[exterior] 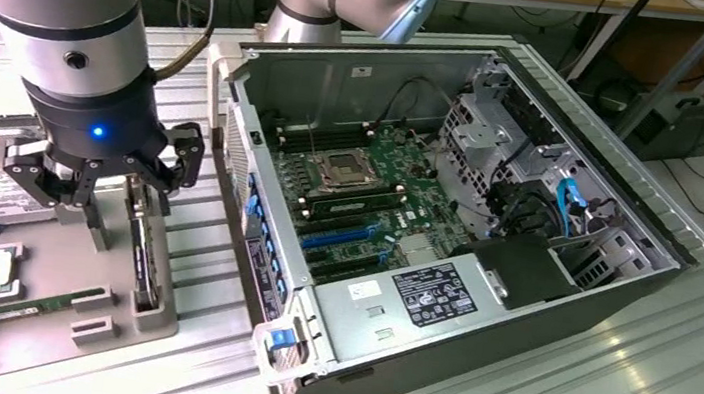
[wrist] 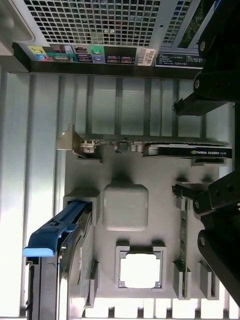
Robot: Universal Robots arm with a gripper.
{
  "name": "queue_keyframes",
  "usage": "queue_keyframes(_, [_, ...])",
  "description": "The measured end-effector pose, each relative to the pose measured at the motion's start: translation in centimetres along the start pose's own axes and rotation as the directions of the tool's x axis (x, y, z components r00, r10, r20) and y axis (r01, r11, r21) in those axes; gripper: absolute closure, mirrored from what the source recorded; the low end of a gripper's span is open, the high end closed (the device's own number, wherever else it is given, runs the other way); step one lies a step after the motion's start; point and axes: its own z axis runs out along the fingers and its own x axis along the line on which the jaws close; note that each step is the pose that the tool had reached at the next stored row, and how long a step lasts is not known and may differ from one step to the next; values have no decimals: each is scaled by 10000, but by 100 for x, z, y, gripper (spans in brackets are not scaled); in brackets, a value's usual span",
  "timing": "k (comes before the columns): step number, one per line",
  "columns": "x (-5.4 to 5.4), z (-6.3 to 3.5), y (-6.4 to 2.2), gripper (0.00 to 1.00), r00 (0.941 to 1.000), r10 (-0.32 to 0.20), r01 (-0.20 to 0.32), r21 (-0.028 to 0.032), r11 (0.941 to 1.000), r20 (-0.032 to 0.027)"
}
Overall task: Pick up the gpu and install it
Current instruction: 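Pick up the gpu and move the gpu toward the slot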
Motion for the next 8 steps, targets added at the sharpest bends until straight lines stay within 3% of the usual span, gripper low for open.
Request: queue_keyframes(8, [2, 81, -8, 34, 10000, 4, -4, -1, 10000, -35])
